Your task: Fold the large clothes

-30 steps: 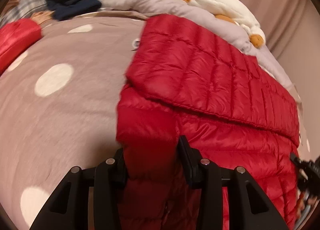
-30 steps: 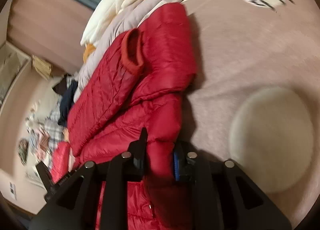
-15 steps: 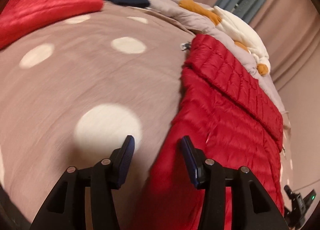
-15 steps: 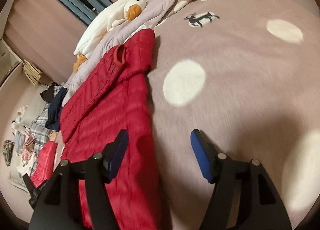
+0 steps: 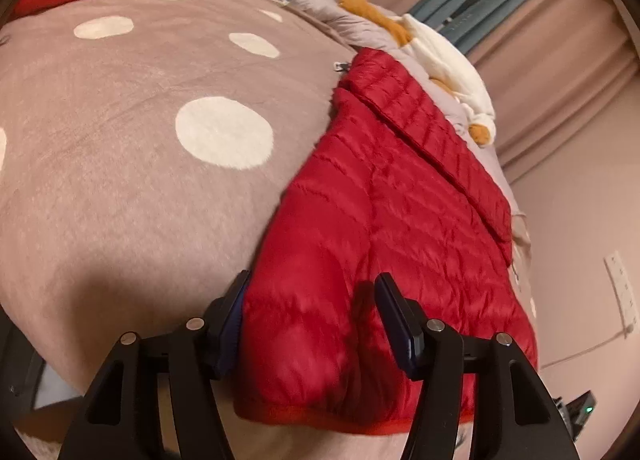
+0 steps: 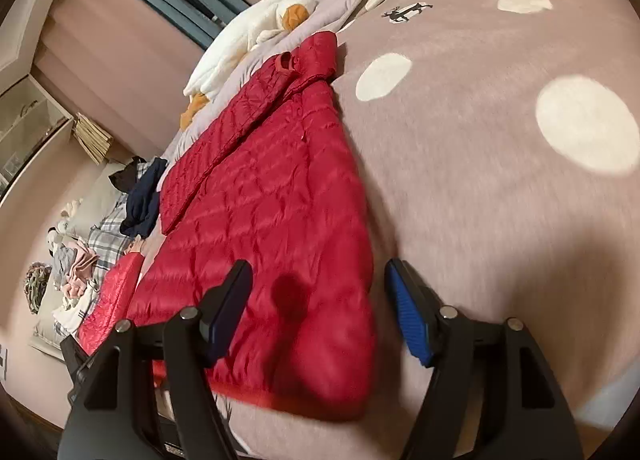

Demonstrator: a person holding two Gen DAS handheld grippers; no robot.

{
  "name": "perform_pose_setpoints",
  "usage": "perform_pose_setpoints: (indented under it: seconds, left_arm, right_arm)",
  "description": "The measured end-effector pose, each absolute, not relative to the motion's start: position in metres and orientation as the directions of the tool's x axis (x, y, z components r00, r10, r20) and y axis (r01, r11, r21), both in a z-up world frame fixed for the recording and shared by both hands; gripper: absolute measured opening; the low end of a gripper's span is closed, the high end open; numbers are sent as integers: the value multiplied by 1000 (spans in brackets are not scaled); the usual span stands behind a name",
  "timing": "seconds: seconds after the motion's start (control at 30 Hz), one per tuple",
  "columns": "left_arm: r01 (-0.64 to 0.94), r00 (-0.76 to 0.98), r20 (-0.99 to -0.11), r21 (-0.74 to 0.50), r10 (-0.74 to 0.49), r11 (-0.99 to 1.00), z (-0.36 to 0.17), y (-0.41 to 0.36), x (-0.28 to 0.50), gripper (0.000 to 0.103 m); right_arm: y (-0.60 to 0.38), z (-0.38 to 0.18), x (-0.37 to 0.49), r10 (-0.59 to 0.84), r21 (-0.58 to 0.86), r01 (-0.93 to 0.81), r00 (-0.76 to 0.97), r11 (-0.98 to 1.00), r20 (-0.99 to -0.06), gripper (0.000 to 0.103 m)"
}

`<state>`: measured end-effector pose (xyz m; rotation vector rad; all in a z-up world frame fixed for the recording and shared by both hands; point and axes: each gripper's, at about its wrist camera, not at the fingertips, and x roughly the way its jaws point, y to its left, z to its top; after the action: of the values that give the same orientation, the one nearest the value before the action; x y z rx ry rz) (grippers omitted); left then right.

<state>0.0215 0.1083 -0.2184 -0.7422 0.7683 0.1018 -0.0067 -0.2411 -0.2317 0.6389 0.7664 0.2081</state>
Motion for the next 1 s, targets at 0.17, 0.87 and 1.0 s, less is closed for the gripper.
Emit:
perform_pose_setpoints:
  seconds: [0.17, 0.87, 1.0]
  left_arm:
    - [-282, 732, -626, -639, -270, 716, -218, 94, 23, 64]
    - [-230, 751, -528, -772, -397, 592, -225, 78, 16, 68]
    - [-177, 695, -457, -857, -556, 483, -234, 70, 30, 69]
  right_arm:
    - [-220, -237, -13, 455, 657, 27, 701, 753, -550, 76]
    - [-185, -241, -5, 556, 713, -50, 664, 700, -500, 80]
    - [-182, -241, -8, 550, 704, -50, 664, 708, -507, 82]
